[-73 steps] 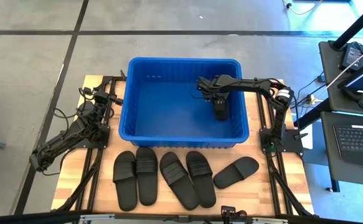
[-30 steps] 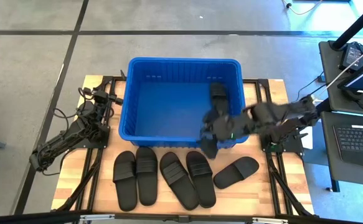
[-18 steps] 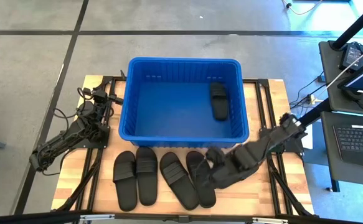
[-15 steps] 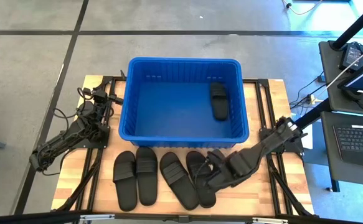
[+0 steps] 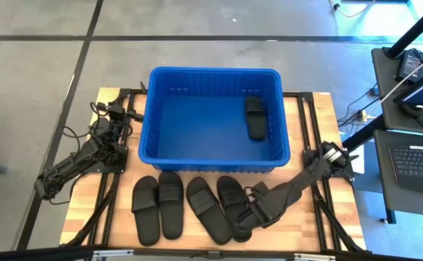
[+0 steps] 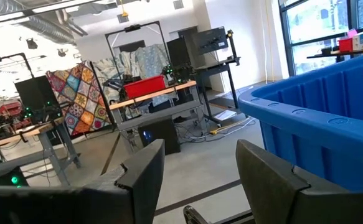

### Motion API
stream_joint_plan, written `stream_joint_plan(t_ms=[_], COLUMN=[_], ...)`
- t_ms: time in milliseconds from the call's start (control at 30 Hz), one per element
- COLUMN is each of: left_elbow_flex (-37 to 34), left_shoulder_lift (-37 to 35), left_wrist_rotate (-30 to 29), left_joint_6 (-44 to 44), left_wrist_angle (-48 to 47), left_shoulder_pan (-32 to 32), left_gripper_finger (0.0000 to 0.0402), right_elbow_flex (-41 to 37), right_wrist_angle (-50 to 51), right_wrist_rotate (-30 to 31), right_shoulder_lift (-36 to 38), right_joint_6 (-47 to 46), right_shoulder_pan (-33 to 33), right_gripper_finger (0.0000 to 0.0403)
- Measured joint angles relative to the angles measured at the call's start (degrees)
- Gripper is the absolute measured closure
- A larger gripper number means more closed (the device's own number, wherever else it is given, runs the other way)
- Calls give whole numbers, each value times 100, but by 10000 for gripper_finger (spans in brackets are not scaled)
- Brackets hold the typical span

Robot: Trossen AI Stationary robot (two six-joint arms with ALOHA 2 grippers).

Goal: Pick and place slides into bin
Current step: Put the black slide into the blue organizer bin

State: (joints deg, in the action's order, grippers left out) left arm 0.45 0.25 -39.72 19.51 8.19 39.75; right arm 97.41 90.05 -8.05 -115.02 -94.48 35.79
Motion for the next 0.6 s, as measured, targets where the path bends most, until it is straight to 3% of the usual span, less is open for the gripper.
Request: stream_joint_plan(t_ms=[600], left_elbow_flex=[0], left_shoulder_lift=[0], left_wrist_rotate=[0], left_joint_6=[7], left_wrist_angle=[0], left_shoulder_pan=[0], left_gripper_finger=[207], right_elbow_flex=[-1902], right_wrist_angle=[-204], right_wrist_rotate=[-165], right_shoulder_lift=[-2], right_joint_6=[28], right_shoulder_pan=[9], right_gripper_finger=[111])
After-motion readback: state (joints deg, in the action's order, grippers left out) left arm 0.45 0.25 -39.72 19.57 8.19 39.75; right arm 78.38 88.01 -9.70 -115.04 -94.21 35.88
